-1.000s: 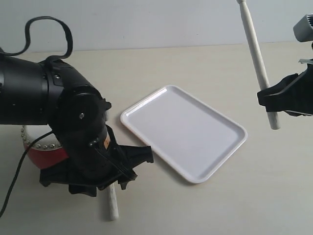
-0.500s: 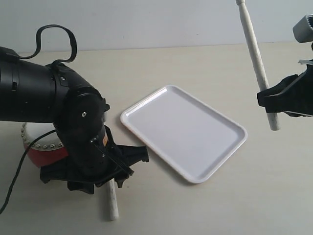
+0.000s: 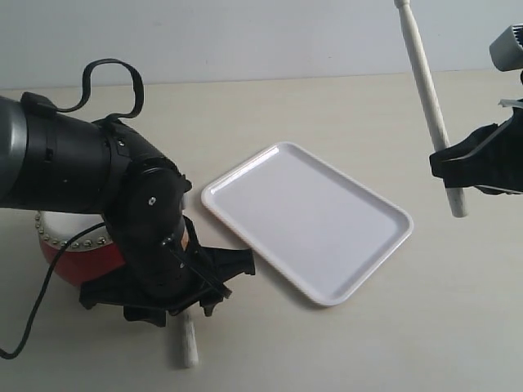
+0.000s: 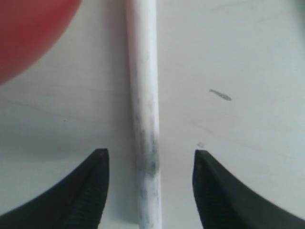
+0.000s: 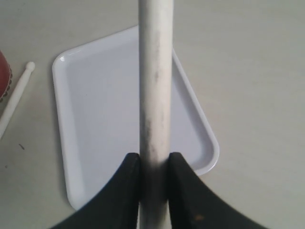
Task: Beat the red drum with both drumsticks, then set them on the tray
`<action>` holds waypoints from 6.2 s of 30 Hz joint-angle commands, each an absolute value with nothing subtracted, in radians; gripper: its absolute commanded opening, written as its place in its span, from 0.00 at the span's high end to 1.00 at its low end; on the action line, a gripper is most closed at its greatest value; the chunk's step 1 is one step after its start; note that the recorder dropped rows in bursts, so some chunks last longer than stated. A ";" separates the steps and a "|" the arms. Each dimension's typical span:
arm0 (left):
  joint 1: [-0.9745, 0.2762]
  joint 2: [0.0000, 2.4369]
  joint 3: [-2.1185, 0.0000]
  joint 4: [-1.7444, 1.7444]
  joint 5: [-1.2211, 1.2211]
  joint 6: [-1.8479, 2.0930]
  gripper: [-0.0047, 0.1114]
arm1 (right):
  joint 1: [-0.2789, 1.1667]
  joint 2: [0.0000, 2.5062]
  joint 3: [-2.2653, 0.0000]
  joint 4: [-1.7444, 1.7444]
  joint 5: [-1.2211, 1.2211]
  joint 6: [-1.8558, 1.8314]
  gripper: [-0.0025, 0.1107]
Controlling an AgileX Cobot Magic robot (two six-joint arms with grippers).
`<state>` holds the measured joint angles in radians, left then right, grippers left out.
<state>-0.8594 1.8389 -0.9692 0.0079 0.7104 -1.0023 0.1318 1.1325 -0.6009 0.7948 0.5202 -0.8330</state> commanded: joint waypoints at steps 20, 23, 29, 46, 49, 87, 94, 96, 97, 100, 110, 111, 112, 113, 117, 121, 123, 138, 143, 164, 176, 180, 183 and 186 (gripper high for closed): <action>-0.855 1.878 -0.966 -0.012 0.685 -0.974 0.66 | 0.134 1.128 -0.596 0.805 0.499 -0.832 0.98; -0.855 1.878 -0.966 -0.014 0.685 -0.974 0.82 | 0.134 1.128 -0.596 0.805 0.499 -0.832 0.98; -0.855 1.878 -0.966 -0.012 0.683 -0.971 0.96 | 0.134 1.128 -0.596 0.805 0.499 -0.832 0.98; -0.855 1.520 -0.959 0.129 0.671 -0.868 0.96 | 0.136 1.130 -0.631 0.757 0.616 -0.745 0.98; -0.855 1.385 -0.930 0.235 0.676 -0.871 0.96 | 0.166 1.130 -0.695 0.722 0.688 -0.698 0.98; -0.417 0.433 -0.546 -0.098 1.221 -0.165 0.96 | 0.896 1.754 -1.382 0.185 1.179 -0.153 0.98; -0.417 0.482 -0.546 -0.035 1.221 -0.215 0.96 | 0.896 1.814 -1.493 0.175 1.221 -0.153 0.98; -0.417 0.509 -0.546 -0.035 1.221 -0.215 0.96 | 0.896 1.809 -1.542 0.175 1.221 -0.151 0.98; -0.417 0.520 -0.546 -0.037 1.221 -0.210 0.96 | 0.896 1.805 -1.562 0.175 1.221 -0.147 0.98; -0.417 0.537 -0.546 -0.037 1.210 -0.197 0.96 | 0.896 1.802 -1.614 0.173 1.221 -0.128 0.98; -0.417 0.539 -0.546 -0.037 1.190 -0.172 0.96 | 0.896 1.972 -1.497 0.185 1.221 -0.135 0.98; -0.417 0.539 -0.546 -0.037 1.190 -0.172 0.96 | 0.896 1.968 -1.499 0.185 1.221 -0.143 0.98; -0.417 0.539 -0.546 -0.037 1.185 -0.172 0.96 | 0.896 1.955 -1.505 0.185 1.221 -0.147 0.98; -0.417 0.539 -0.546 -0.033 1.175 -0.172 0.96 | 0.896 1.936 -1.517 0.180 1.221 -0.147 0.98; -0.417 0.548 -0.546 -0.038 1.143 -0.164 0.96 | 0.896 1.838 -1.564 0.132 1.221 -0.147 0.98; -0.417 0.656 -0.581 -0.047 1.167 -0.108 0.96 | 0.896 1.763 -1.571 0.087 1.221 -0.145 0.98; -0.417 0.740 -0.607 -0.067 1.172 -0.066 0.96 | 0.896 1.747 -1.571 0.084 1.221 -0.145 0.98; -0.417 1.267 -0.736 -0.167 1.189 0.089 0.96 | 0.896 1.747 -1.571 0.087 1.221 -0.155 0.98; -0.362 1.017 -0.756 -0.050 1.221 0.015 0.96 | 0.896 1.801 -1.571 0.098 1.221 -0.164 0.98; -0.266 0.925 -0.756 -0.125 1.221 0.102 0.96 | 0.896 1.740 -1.555 0.117 1.221 -0.196 0.98; -0.269 1.450 -0.733 -0.194 1.221 0.205 0.96 | 0.896 1.631 -1.566 0.116 1.221 -0.172 0.98; -0.269 1.413 -0.735 -0.202 1.221 0.203 0.96 | 0.896 1.634 -1.566 0.114 1.221 -0.180 0.98; -0.267 1.105 -0.735 -0.196 1.221 0.194 0.96 | 0.896 1.724 -1.531 0.128 1.221 -0.180 0.98; -0.267 0.829 -0.735 -0.191 1.221 0.134 0.96 | 0.896 1.888 -1.497 0.239 1.221 -0.223 0.98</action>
<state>-0.2684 0.9693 -0.7342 -0.1886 1.2146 0.1705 0.8938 1.7897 -1.5155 0.1771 1.2243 -0.1974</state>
